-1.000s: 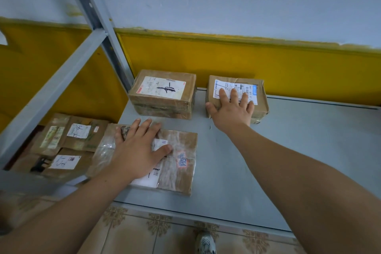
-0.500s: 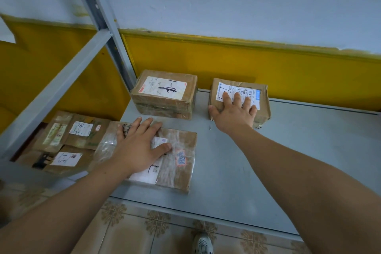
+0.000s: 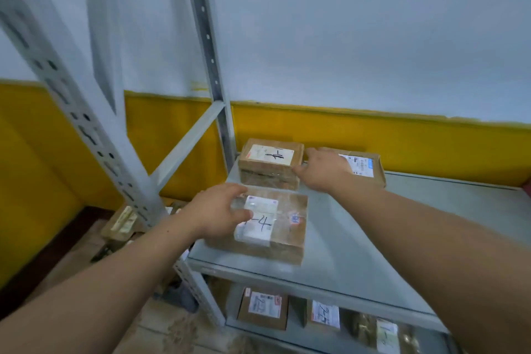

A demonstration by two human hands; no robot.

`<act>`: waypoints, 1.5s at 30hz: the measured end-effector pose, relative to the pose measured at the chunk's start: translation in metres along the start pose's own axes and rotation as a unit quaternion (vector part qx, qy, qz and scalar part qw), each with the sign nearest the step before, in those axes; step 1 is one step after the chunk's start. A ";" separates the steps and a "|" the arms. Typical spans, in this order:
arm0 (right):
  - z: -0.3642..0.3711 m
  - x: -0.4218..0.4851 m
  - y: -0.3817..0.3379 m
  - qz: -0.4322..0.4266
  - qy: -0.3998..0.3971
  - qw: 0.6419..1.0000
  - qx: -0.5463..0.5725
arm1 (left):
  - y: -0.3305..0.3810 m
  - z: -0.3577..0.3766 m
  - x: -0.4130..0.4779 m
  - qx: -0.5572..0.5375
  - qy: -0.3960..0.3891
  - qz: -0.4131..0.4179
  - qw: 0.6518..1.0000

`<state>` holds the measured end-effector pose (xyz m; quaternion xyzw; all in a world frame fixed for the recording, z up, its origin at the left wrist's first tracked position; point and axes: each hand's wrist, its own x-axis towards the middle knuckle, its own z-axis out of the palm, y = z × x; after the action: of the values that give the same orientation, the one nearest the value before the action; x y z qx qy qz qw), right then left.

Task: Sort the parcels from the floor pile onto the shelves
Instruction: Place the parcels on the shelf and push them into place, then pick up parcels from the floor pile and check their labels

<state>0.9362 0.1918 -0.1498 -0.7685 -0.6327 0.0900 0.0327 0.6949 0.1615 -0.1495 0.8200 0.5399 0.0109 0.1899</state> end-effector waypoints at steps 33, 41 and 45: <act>0.111 -0.043 -0.448 -0.195 -0.140 0.971 0.006 | -0.363 -0.038 -0.222 -0.080 -0.021 -0.221 0.972; 0.160 0.046 -0.454 -0.109 -0.191 0.975 0.018 | -0.451 -0.035 -0.134 -0.102 -0.122 -0.237 0.958; 0.194 0.074 -0.456 -0.071 -0.206 0.975 0.036 | -0.514 -0.015 -0.079 -0.091 -0.179 -0.209 0.957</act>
<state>0.4742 0.3422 -0.2721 -0.6845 -0.6754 0.2668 -0.0641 0.2055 0.2728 -0.2868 0.6567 0.6531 -0.1270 0.3552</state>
